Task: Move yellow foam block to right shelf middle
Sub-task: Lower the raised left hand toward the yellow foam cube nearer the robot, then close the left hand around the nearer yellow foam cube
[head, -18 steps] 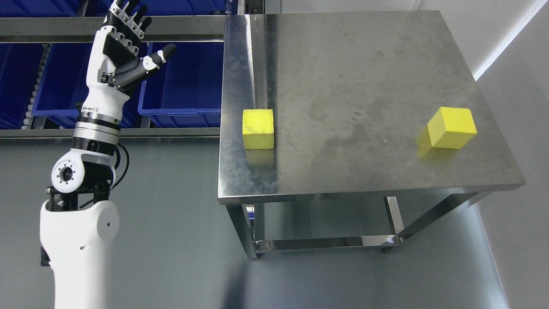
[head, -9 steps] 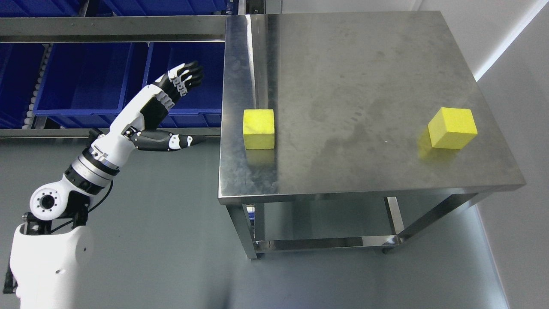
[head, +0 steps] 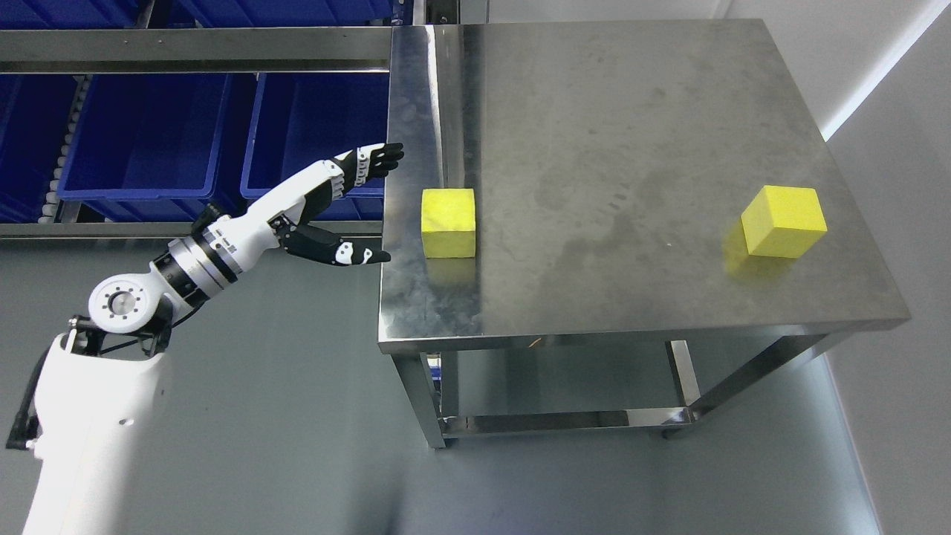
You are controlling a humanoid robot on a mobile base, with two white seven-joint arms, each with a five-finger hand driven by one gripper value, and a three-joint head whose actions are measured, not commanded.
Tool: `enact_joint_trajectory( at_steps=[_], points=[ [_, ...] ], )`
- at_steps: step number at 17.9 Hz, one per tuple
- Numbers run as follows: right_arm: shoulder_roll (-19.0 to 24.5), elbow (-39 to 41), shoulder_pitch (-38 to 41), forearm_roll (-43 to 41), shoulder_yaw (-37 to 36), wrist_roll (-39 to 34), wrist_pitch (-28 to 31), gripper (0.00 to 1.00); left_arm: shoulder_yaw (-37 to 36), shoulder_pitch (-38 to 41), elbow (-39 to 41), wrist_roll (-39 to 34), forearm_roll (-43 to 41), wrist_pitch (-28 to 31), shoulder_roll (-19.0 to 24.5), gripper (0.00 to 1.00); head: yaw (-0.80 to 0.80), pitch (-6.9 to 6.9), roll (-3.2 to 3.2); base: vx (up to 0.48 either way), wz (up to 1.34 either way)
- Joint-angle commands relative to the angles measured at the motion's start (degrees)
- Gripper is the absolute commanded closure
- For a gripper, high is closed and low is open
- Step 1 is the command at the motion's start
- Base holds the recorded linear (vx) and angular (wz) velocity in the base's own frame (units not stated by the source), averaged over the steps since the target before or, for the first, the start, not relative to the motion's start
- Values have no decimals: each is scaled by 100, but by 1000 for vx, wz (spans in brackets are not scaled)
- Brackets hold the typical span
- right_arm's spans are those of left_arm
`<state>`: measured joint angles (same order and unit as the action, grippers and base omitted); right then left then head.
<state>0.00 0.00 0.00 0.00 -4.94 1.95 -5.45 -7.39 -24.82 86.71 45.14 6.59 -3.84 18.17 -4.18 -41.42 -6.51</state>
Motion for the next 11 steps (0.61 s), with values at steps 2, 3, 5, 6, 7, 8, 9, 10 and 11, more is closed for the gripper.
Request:
enact_joint_trajectory(
  at_steps=[2, 3, 5, 6, 7, 8, 9, 10, 11],
  points=[
    [-100, 100, 9, 18, 1, -2, 0, 0, -1511, -884, -1516, 73, -395, 86, -252, 0, 0, 0, 0, 0, 0],
    [-100, 100, 9, 18, 1, -2, 0, 0, -1564, -954, -1621, 117, -457, 86, -375, 0, 0, 0, 0, 0, 0],
    [-100, 100, 9, 18, 1, -2, 0, 0, -1608, -1077, -1911, 187, -649, 94, -647, 0, 0, 0, 0, 0, 0],
    [-100, 100, 9, 18, 1, -2, 0, 0, -1626, -1130, -2060, 240, -799, 86, -761, 0, 0, 0, 0, 0, 0],
    [-100, 100, 9, 18, 1, -2, 0, 0, -1626, -1209, -2210, 319, -939, 94, -910, 0, 0, 0, 0, 0, 0],
    [-100, 100, 9, 18, 1, -2, 0, 0, -1626, -1271, -2342, 363, -1010, 94, -1043, 0, 0, 0, 0, 0, 0],
    [-100, 100, 9, 18, -7, -2, 0, 0, -1626, -1358, -2482, 364, -1089, 86, -1166, 0, 0, 0, 0, 0, 0],
    [-100, 100, 9, 18, 1, -2, 0, 0, -1626, -1455, -2623, 390, -1195, 94, -1245, 0, 0, 0, 0, 0, 0],
    [-100, 100, 9, 18, 1, -2, 0, 0, -1626, -1499, -2677, 433, -1248, 86, -1263, 2, 0, 0, 0, 0, 0]
  ],
)
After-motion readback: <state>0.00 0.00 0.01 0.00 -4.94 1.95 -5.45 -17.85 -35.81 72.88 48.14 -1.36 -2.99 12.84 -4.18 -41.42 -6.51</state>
